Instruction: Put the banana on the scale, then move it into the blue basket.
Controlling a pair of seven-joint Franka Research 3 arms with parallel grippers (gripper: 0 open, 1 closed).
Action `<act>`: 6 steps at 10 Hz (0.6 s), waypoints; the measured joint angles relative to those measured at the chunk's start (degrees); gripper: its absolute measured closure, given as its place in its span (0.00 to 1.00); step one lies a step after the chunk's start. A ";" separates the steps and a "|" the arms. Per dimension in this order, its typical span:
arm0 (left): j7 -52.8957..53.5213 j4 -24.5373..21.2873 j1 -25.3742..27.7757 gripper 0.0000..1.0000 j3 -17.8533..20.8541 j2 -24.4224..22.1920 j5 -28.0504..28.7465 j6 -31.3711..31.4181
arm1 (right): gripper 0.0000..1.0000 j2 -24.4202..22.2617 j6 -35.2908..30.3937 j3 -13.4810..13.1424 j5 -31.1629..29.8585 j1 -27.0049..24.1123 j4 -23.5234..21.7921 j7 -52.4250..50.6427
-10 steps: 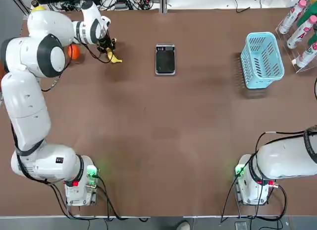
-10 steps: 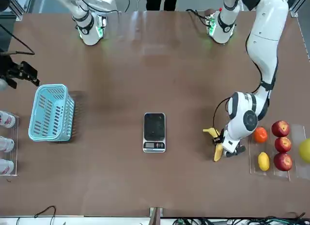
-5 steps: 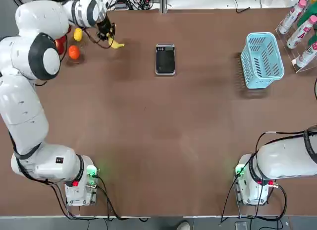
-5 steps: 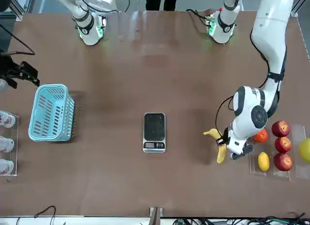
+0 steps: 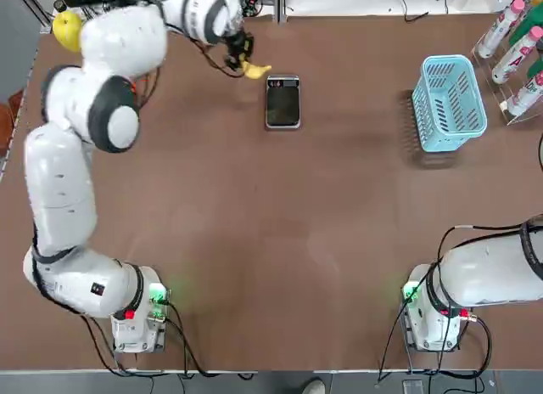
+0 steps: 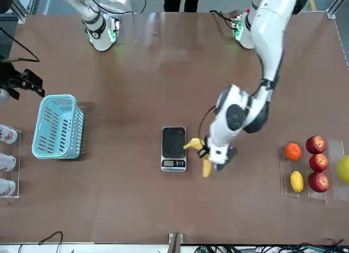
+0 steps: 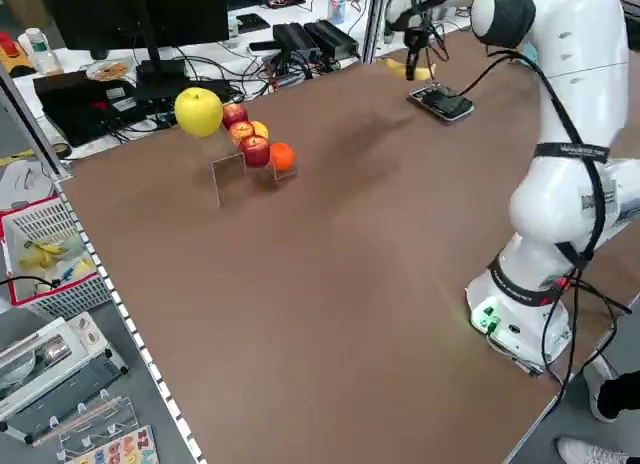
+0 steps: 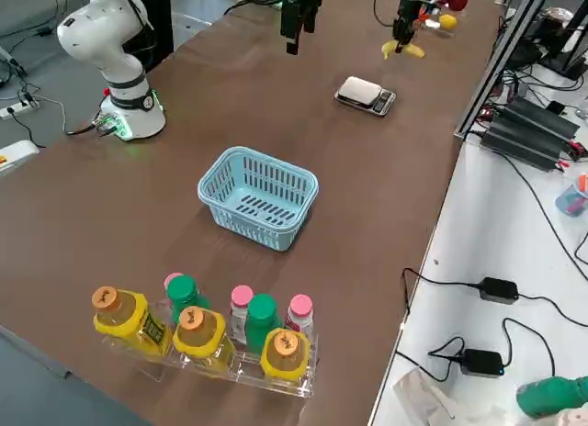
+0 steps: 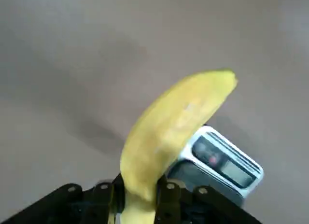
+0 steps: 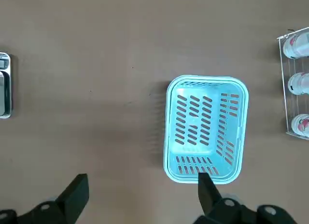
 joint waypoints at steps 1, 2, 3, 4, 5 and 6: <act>-2.35 1.90 -2.31 0.78 0.01 1.69 0.00 0.26 | 0.00 0.00 0.00 -0.14 0.00 -0.01 -0.01 0.00; -5.31 2.88 -4.31 0.78 0.09 2.72 0.00 1.63 | 0.00 0.00 -0.01 -0.23 0.00 -0.02 -0.03 0.00; -8.01 3.78 -6.07 0.78 0.20 3.78 0.00 4.11 | 0.00 0.00 -0.01 -0.26 0.00 -0.02 -0.11 0.00; -9.37 4.66 -7.50 0.78 0.26 5.16 0.00 5.88 | 0.00 0.01 -0.01 -0.28 0.00 -0.02 -0.29 0.00; -10.45 5.07 -8.85 0.78 0.32 6.60 0.00 6.34 | 0.00 0.01 0.01 -0.28 0.00 -0.02 -0.45 0.00; -11.41 5.16 -10.03 0.78 0.39 8.06 0.01 6.62 | 0.00 0.01 0.01 -0.28 0.00 -0.02 -0.51 0.00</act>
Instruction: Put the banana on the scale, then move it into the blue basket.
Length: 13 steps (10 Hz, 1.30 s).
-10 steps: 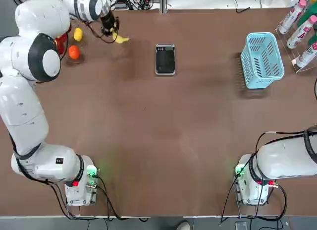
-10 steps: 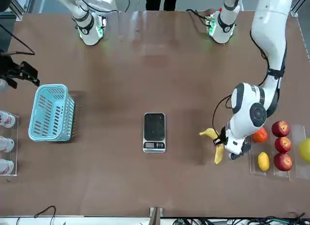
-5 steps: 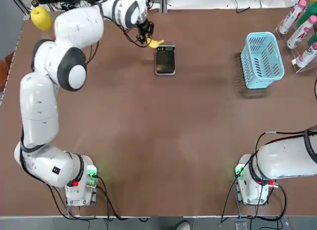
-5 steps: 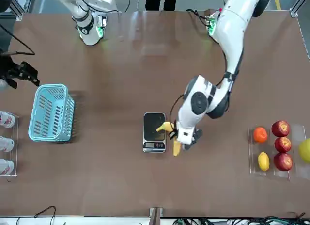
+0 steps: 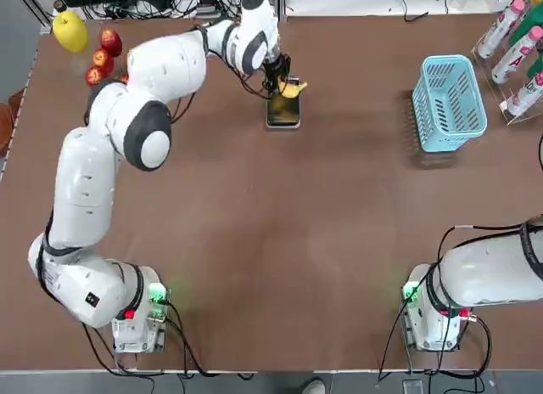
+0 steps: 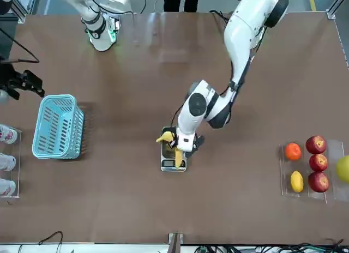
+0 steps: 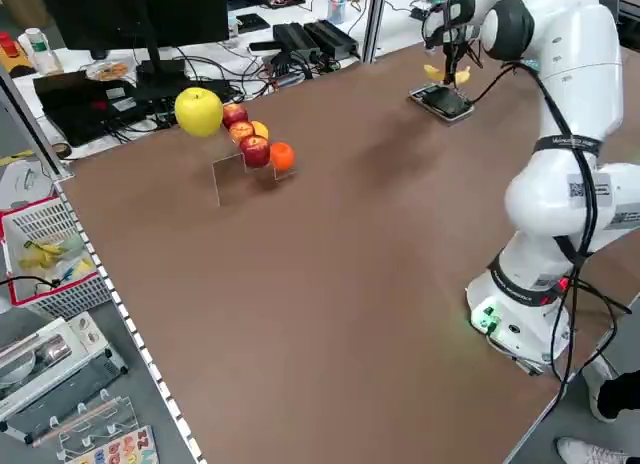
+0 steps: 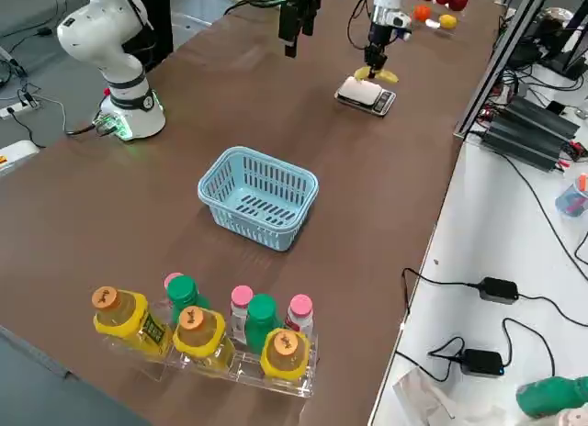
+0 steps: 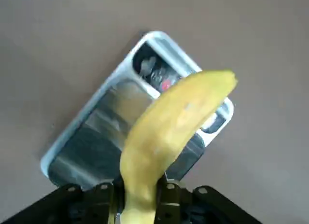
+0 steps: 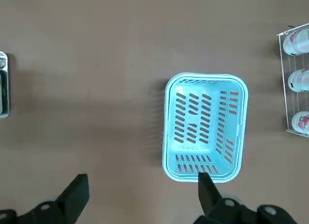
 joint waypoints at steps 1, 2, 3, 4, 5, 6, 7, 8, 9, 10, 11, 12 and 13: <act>-0.61 0.00 -1.03 0.78 0.03 1.17 0.00 0.31 | 0.00 0.00 0.00 0.00 0.00 0.00 -0.03 0.00; -0.77 0.01 -1.59 0.78 0.06 1.73 0.00 0.39 | 0.00 0.00 0.00 0.00 0.00 0.00 -0.05 0.00; -0.77 0.05 -1.67 0.78 0.11 1.72 0.06 0.30 | 0.00 0.00 0.00 0.00 0.00 0.00 -0.07 0.00; -0.77 0.08 -1.66 0.78 0.31 1.72 0.08 0.24 | 0.00 0.00 0.00 -0.01 0.00 0.00 -0.07 0.00; -0.77 0.08 -1.59 0.76 0.62 1.73 0.09 0.22 | 0.00 0.00 0.00 -0.01 0.00 0.00 -0.08 0.00; -0.77 0.08 -1.53 0.72 0.87 1.73 0.26 0.14 | 0.00 0.00 0.01 -0.01 0.00 0.00 -0.08 0.00; -0.77 0.04 -1.53 0.67 0.97 1.76 0.81 -0.03 | 0.00 0.00 0.01 -0.01 0.00 0.00 -0.10 0.00; -0.77 0.00 -1.53 0.55 1.00 1.81 1.37 -0.14 | 0.00 0.00 0.01 -0.01 0.00 0.00 -0.11 0.00; -0.77 -0.01 -1.53 0.37 1.02 1.84 1.64 -0.15 | 0.00 0.00 0.01 -0.01 0.00 0.00 -0.12 0.00; -0.77 -0.01 -1.54 0.23 1.02 1.84 2.05 -0.55 | 0.00 0.00 0.01 -0.01 0.00 0.00 -0.12 0.00; -0.76 0.16 -1.51 0.08 1.02 1.81 2.27 -1.65 | 0.00 0.00 0.03 -0.01 0.00 0.00 -0.13 0.00; -0.73 0.71 -1.30 0.00 1.04 1.39 2.28 -3.31 | 0.00 0.00 0.04 0.00 0.00 0.00 -0.15 0.00; -0.68 1.49 -0.64 0.00 1.05 -0.02 2.29 -5.93 | 0.00 0.00 0.07 0.03 0.00 0.00 -0.17 0.00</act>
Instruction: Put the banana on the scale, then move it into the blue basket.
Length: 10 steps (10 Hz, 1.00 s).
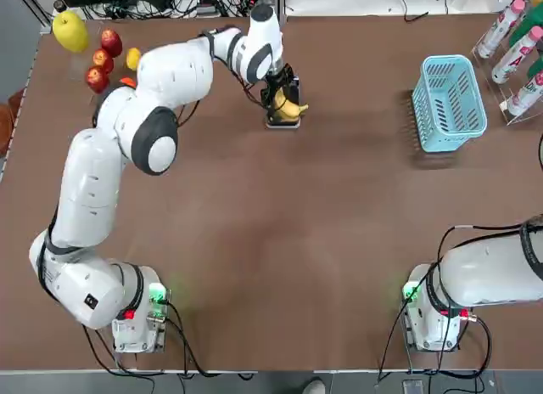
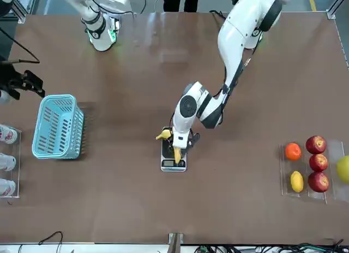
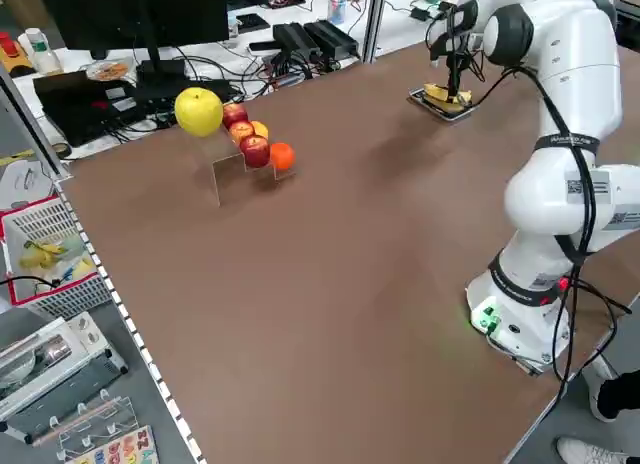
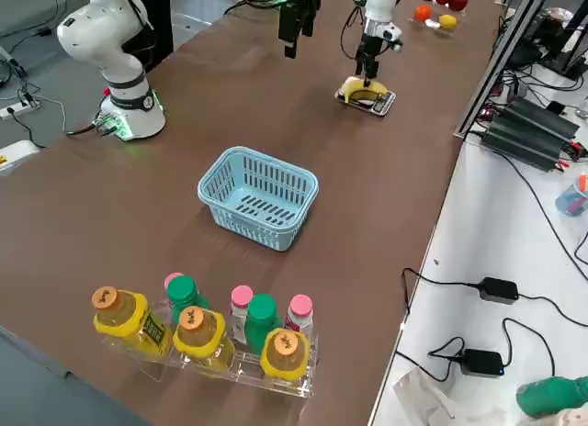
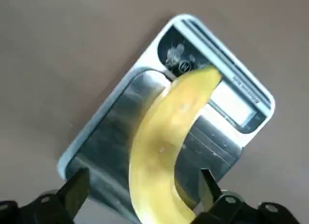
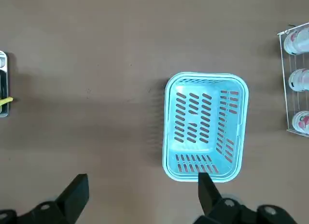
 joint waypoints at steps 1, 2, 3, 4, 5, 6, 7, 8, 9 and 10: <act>0.48 0.73 1.72 0.00 -0.36 -2.66 0.00 -4.16 | 0.00 0.00 0.29 0.10 0.00 0.10 0.03 0.00; 1.70 1.12 4.24 0.00 -1.36 -5.99 0.00 -8.80 | 0.00 0.11 0.52 0.24 0.10 0.96 0.19 -0.10; 2.95 1.24 7.06 0.00 -2.44 -9.60 -0.10 -12.76 | 0.00 0.93 0.72 0.32 0.14 3.56 1.02 -0.04; 3.95 1.26 10.00 0.00 -3.13 -13.11 -0.21 -16.14 | 0.00 3.15 1.35 0.46 0.17 7.09 3.21 0.14; 6.43 1.21 13.26 0.00 -3.34 -16.27 -0.31 -20.40 | 0.00 6.74 2.08 0.66 0.17 10.93 6.58 0.30; 10.18 1.12 16.90 0.00 -3.43 -18.80 -0.44 -25.01 | 0.00 11.50 3.17 0.93 0.19 14.81 10.76 0.14; 13.24 1.07 20.44 0.00 -3.51 -20.81 -0.56 -27.90 | 0.00 17.53 5.68 1.26 0.18 19.02 15.37 -0.04; 14.88 1.06 23.30 0.00 -3.54 -22.72 -0.56 -29.55 | 0.00 24.25 10.38 1.45 0.11 23.35 19.41 -0.03; 16.60 0.97 25.64 0.00 -3.52 -24.48 -0.51 -31.00 | 0.00 30.62 16.88 1.40 0.03 27.65 22.00 0.03; 19.40 0.75 27.82 0.00 -3.46 -25.96 -0.51 -33.54 | 0.00 35.91 22.49 1.31 -0.05 31.49 23.42 0.08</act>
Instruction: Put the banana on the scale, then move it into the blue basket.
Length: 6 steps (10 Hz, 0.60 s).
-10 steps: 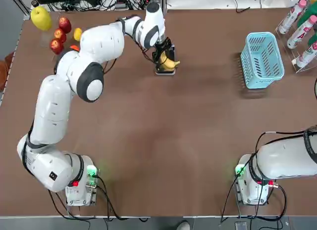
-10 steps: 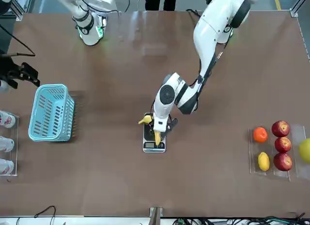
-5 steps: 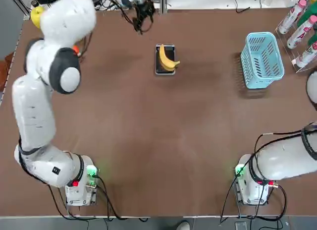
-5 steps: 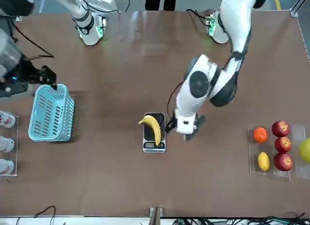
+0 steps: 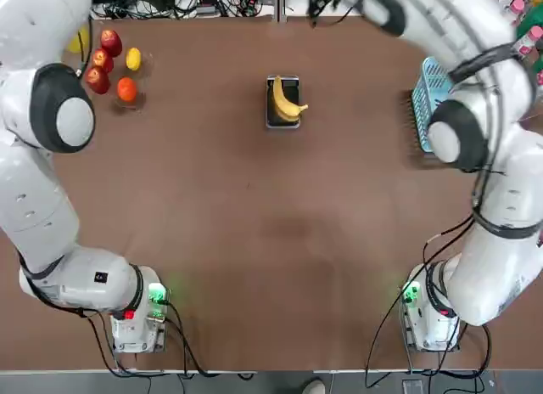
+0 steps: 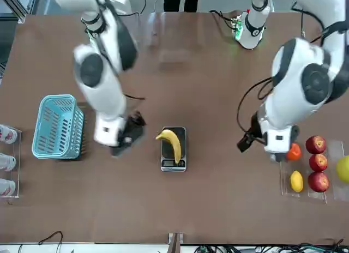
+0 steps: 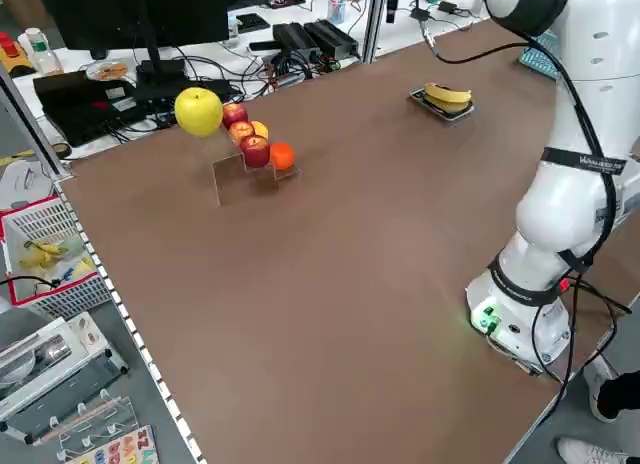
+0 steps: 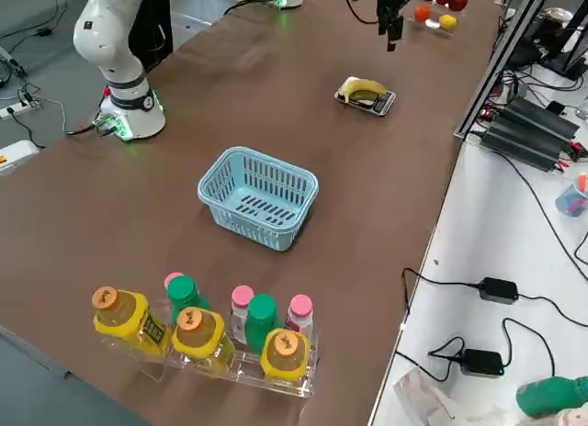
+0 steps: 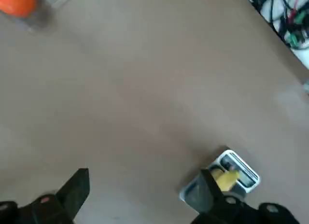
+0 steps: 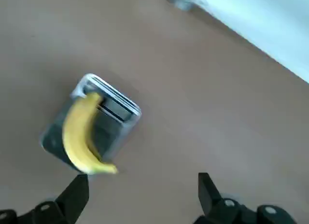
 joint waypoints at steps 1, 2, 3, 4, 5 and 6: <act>2.28 -0.38 1.81 0.00 0.21 -1.17 0.85 -3.32 | 0.00 4.22 2.92 -0.37 -0.10 3.40 0.77 0.07; 5.03 -0.75 4.03 0.00 0.23 -2.22 1.80 -5.70 | 0.00 7.68 5.20 -1.28 -0.12 6.49 1.26 0.62; 10.95 -0.87 6.95 0.00 0.20 -3.29 1.93 -6.91 | 0.00 10.05 7.68 -2.06 -0.13 8.69 1.53 2.27; 19.99 -0.91 9.58 0.00 0.59 -4.68 1.92 -8.85 | 0.00 11.87 10.01 -2.38 -0.24 9.91 1.54 3.72; 29.77 -0.99 10.71 0.00 2.05 -6.49 1.90 -11.69 | 0.00 13.48 12.08 -2.52 -0.63 10.49 1.45 4.43; 39.37 -1.12 10.67 0.00 4.29 -8.62 1.73 -13.25 | 0.00 14.69 13.38 -2.57 -0.85 10.72 1.35 4.62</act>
